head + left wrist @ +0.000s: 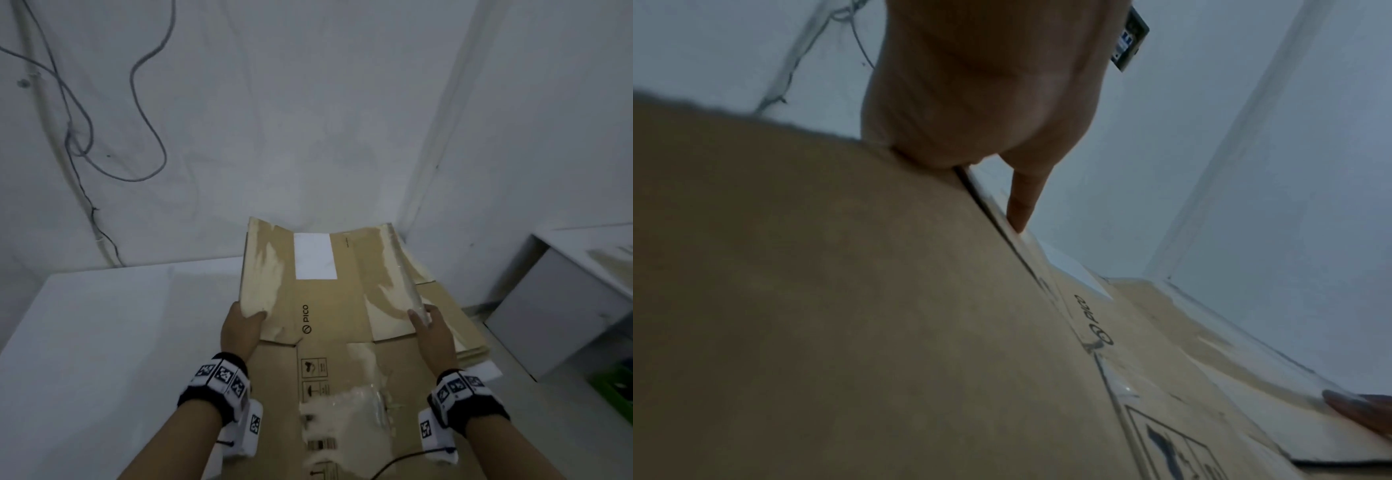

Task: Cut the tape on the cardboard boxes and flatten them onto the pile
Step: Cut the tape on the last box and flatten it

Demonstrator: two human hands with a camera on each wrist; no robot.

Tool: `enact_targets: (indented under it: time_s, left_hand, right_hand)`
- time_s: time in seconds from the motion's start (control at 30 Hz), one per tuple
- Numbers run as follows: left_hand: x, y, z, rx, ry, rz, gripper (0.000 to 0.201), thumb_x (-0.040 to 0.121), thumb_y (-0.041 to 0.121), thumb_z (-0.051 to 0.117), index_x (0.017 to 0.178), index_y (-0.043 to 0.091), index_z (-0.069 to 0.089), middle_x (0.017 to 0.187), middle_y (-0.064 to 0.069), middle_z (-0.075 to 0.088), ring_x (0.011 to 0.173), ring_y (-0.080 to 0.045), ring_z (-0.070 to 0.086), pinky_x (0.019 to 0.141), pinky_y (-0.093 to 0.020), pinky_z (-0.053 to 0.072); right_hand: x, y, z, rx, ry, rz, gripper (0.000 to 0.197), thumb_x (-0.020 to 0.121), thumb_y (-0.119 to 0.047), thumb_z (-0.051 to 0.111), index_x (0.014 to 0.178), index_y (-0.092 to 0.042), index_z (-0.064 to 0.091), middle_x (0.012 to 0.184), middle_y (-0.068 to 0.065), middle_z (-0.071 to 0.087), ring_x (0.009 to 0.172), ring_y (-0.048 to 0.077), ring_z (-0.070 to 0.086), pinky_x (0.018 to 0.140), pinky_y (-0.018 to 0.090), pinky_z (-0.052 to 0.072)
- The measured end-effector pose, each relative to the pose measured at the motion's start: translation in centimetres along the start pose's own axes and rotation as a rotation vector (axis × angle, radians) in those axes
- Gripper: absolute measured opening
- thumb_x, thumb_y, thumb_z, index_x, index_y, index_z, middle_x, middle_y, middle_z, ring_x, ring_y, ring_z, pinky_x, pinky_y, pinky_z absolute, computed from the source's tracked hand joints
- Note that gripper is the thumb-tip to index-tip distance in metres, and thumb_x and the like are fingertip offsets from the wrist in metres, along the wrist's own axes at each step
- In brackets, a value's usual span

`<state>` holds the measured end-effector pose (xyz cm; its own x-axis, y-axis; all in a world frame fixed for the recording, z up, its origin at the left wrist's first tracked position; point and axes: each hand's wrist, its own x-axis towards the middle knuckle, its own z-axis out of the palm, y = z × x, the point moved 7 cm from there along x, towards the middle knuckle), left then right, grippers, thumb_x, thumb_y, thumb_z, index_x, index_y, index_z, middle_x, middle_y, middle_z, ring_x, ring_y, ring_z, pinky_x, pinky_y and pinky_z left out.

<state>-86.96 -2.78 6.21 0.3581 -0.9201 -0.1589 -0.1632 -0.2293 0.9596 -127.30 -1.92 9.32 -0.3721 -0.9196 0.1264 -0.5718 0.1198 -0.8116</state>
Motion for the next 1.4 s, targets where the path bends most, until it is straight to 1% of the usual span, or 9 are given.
enact_targets:
  time_s: [0.1,0.2,0.47,0.63,0.83,1.07,1.23,1.3,1.4]
  left_hand:
    - [2.2,1.0,4.6,-0.019,-0.041,-0.017,0.034,0.085,0.019,0.066,0.114,0.005,0.057,0.107,-0.009,0.063,0.093,-0.025,0.058,0.074,-0.03,0.042]
    - [4.9,1.6,8.9,-0.034,-0.077,-0.032,0.032,0.084,0.02,0.066,0.112,0.006,0.059,0.105,-0.009,0.064,0.094,-0.026,0.06,0.069,-0.029,0.043]
    - [13.0,1.3,18.1,-0.077,-0.07,-0.127,0.027,0.086,0.019,0.064,0.109,0.008,0.058,0.103,-0.007,0.064,0.088,-0.022,0.058,0.059,-0.024,0.038]
    - [16.0,-0.4,21.8,-0.087,-0.054,-0.226,0.034,0.086,0.02,0.064,0.117,0.007,0.056,0.109,-0.007,0.063,0.097,-0.025,0.058,0.073,-0.028,0.042]
    - [17.4,-3.1,25.2,-0.046,-0.071,-0.306,0.044,0.085,0.022,0.063,0.124,0.005,0.053,0.118,-0.01,0.061,0.105,-0.028,0.057,0.088,-0.032,0.044]
    - [17.9,-4.6,27.0,-0.004,-0.035,-0.353,0.044,0.089,0.013,0.061,0.13,0.004,0.047,0.123,-0.013,0.056,0.101,-0.022,0.051,0.085,-0.029,0.038]
    - [17.1,-5.5,26.9,0.275,0.012,-0.481,0.063,0.084,0.034,0.066,0.132,0.013,0.031,0.136,-0.015,0.029,0.123,-0.033,0.032,0.103,-0.044,0.031]
    - [17.0,-6.7,27.2,0.159,-0.012,-0.579,0.069,0.085,0.033,0.067,0.135,0.012,0.025,0.137,-0.017,0.031,0.122,-0.034,0.037,0.102,-0.045,0.036]
    - [17.2,-7.9,27.7,0.019,-0.113,-0.621,0.077,0.084,0.038,0.069,0.139,0.003,0.027,0.134,-0.021,0.045,0.117,-0.036,0.049,0.1,-0.045,0.043]
  right_hand:
    - [4.2,1.9,-2.0,-0.045,0.014,0.018,0.03,0.099,-0.037,0.054,0.116,-0.013,0.053,0.088,0.005,0.058,0.078,0.023,0.056,0.06,0.03,0.036]
    - [9.1,3.6,-3.0,-0.065,0.015,0.05,0.032,0.098,-0.037,0.056,0.116,-0.011,0.053,0.098,0.01,0.058,0.092,0.029,0.056,0.073,0.033,0.037]
    - [22.1,6.1,-1.4,-0.175,-0.07,0.117,0.037,0.098,-0.038,0.054,0.121,-0.009,0.051,0.104,0.011,0.057,0.095,0.028,0.054,0.08,0.035,0.039]
    - [27.3,8.3,0.8,-0.227,-0.123,0.175,0.041,0.098,-0.04,0.054,0.126,-0.01,0.051,0.106,0.013,0.057,0.093,0.026,0.051,0.079,0.034,0.038]
    - [30.6,12.1,3.4,-0.271,-0.184,0.253,0.044,0.098,-0.039,0.054,0.131,-0.012,0.049,0.112,0.017,0.06,0.098,0.032,0.055,0.081,0.036,0.039]
    - [33.0,15.4,4.3,-0.389,-0.24,0.322,0.047,0.098,-0.042,0.052,0.133,-0.012,0.05,0.126,0.022,0.06,0.115,0.04,0.055,0.094,0.043,0.041]
    - [33.4,16.7,4.1,-0.555,-0.173,0.387,0.051,0.091,-0.055,0.056,0.132,-0.026,0.05,0.133,0.02,0.046,0.122,0.04,0.046,0.102,0.05,0.036]
    - [33.0,17.9,4.2,-0.461,-0.175,0.477,0.064,0.088,-0.059,0.059,0.139,-0.025,0.041,0.14,0.021,0.039,0.127,0.042,0.041,0.106,0.053,0.033]
    - [32.8,20.5,5.4,-0.351,-0.348,0.578,0.096,0.081,-0.077,0.049,0.144,-0.006,0.039,0.142,0.026,0.045,0.127,0.042,0.047,0.109,0.051,0.035]
